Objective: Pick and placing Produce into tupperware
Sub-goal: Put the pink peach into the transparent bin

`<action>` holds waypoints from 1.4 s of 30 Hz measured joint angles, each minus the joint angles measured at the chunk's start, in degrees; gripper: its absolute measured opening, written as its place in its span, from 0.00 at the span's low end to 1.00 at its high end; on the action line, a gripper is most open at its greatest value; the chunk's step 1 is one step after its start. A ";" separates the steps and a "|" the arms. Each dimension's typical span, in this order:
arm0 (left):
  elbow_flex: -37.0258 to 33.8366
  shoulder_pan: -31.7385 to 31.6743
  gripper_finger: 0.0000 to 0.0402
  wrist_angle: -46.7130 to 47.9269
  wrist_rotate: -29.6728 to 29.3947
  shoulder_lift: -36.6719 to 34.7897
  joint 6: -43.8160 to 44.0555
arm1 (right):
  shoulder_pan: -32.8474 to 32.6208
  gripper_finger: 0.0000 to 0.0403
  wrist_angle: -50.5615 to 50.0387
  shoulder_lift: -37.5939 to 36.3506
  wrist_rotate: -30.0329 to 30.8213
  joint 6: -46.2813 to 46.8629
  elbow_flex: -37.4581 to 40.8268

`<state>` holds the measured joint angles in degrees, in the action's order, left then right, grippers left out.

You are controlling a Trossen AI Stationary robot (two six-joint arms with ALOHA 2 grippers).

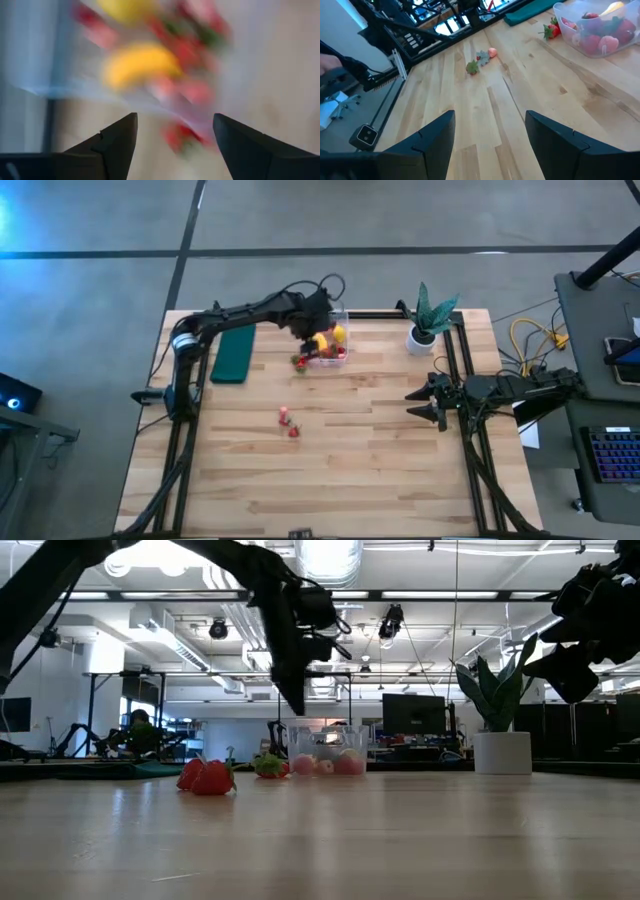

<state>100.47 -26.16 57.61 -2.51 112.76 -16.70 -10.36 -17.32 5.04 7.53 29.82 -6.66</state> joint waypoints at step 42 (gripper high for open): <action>-42.67 26.76 0.61 -18.47 -0.87 -15.21 -8.18 | 0.00 0.58 0.06 0.30 0.00 0.00 0.00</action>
<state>57.80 0.60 39.15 -3.38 97.55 -24.88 -10.36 -17.26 5.33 7.53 29.82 -6.66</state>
